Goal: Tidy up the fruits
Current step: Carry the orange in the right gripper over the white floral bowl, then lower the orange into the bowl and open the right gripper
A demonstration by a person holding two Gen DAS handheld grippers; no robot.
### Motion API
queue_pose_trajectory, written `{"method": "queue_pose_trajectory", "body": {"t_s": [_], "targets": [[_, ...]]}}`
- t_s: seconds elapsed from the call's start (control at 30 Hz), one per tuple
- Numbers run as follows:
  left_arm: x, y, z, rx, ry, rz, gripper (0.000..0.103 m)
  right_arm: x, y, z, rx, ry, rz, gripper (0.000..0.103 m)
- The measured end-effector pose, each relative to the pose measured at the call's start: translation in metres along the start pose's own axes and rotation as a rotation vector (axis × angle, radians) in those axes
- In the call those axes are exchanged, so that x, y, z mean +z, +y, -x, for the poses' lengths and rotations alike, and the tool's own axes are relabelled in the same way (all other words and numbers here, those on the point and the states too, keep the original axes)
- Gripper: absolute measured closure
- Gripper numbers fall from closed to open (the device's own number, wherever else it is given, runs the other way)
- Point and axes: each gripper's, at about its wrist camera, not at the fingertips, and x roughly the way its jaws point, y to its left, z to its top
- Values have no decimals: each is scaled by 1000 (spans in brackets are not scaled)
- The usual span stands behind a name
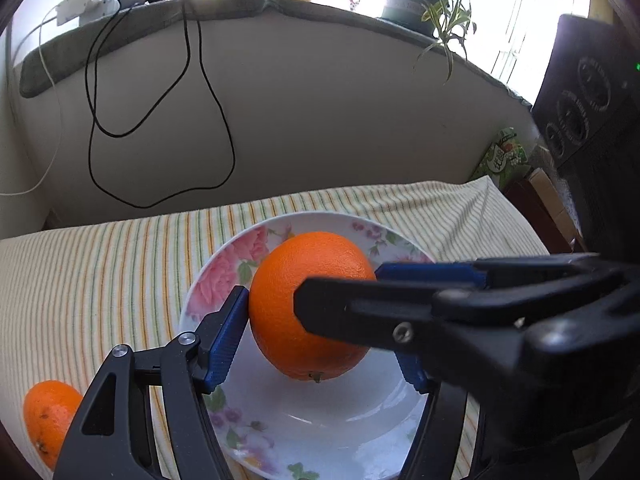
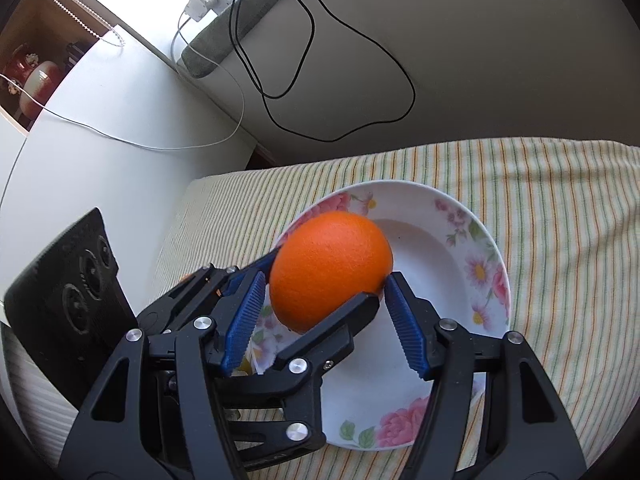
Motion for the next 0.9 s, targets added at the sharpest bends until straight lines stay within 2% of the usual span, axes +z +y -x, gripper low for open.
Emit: {"method": "queue_pose_trajectory", "body": {"t_s": [0.23, 0.57, 0.9], "targets": [[0, 3, 19, 14, -50, 8, 36, 4, -1, 6, -66, -32, 1, 33], [-6, 1, 39, 27, -66, -6, 36, -3, 4, 23, -94, -84, 8, 33], [-22, 6, 85, 16, -120, 2, 36, -21, 25, 56, -151, -173, 61, 33]]}}
